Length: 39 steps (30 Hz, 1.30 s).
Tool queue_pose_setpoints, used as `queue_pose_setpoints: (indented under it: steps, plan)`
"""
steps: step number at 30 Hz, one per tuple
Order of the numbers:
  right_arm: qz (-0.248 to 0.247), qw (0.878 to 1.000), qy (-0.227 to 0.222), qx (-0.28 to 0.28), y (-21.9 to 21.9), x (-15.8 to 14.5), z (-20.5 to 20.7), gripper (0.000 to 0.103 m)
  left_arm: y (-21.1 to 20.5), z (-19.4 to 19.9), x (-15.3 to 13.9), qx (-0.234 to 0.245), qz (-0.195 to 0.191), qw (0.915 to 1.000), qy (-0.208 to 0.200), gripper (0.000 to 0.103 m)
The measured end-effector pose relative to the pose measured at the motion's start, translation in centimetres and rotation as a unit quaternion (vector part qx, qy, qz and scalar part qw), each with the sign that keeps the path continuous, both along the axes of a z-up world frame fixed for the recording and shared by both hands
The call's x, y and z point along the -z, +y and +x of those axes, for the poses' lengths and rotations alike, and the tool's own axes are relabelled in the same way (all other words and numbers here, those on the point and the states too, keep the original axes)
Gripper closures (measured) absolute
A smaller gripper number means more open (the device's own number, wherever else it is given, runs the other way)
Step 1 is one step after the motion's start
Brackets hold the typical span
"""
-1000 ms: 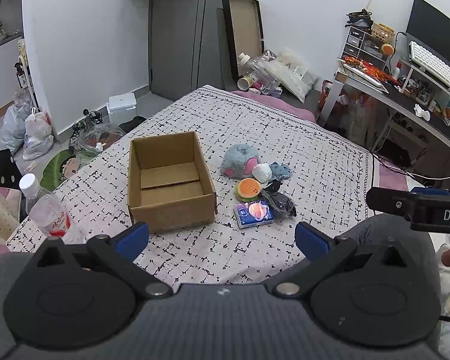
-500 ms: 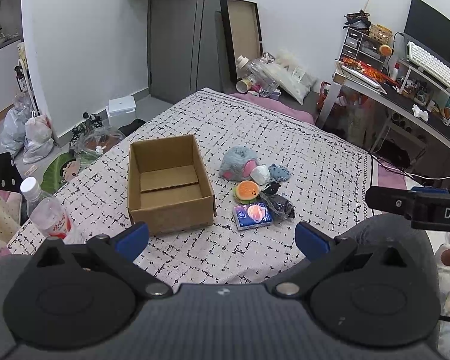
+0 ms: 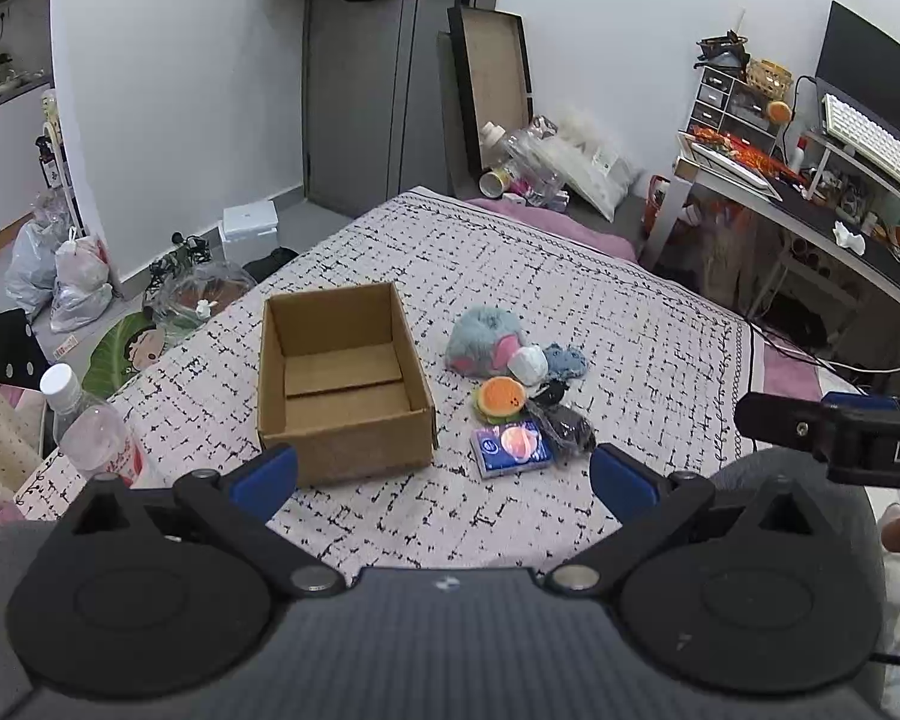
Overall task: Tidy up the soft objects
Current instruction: 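Move both tools toward the pile of items on the bed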
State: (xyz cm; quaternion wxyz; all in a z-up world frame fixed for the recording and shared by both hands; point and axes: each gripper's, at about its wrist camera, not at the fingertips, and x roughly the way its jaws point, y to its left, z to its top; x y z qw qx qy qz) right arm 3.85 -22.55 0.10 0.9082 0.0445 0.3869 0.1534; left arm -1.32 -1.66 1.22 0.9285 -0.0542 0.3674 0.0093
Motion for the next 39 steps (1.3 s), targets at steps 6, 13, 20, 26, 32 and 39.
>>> queue_pose_setpoints:
  steps: [6,13,20,26,32,39]
  plan:
    - [0.015,1.0,0.026,0.008,-0.4,1.6,1.4,0.0,0.1,1.1,0.9,-0.001,0.0,1.0,0.005,0.0]
    - [0.008,0.999,0.041,0.009,-0.6,3.3,3.2,0.0,0.2,2.6,2.0,-0.004,-0.007,1.0,0.005,0.001]
    - [0.029,0.998,0.056,0.03,-1.9,5.0,5.9,0.0,-0.3,4.7,3.3,-0.003,-0.021,0.9997,0.014,0.003]
    - [0.042,0.995,0.069,0.054,-2.8,6.8,8.3,0.0,-0.9,6.8,5.1,0.009,-0.044,0.9988,0.019,0.003]
    - [0.068,0.993,0.078,0.06,-3.3,8.2,9.9,0.0,-1.6,9.2,7.5,0.011,-0.059,0.9975,0.037,0.005]
    - [0.087,0.99,0.088,0.073,-4.3,9.8,11.9,0.002,-2.8,11.0,9.6,0.017,-0.068,0.996,0.055,0.01]
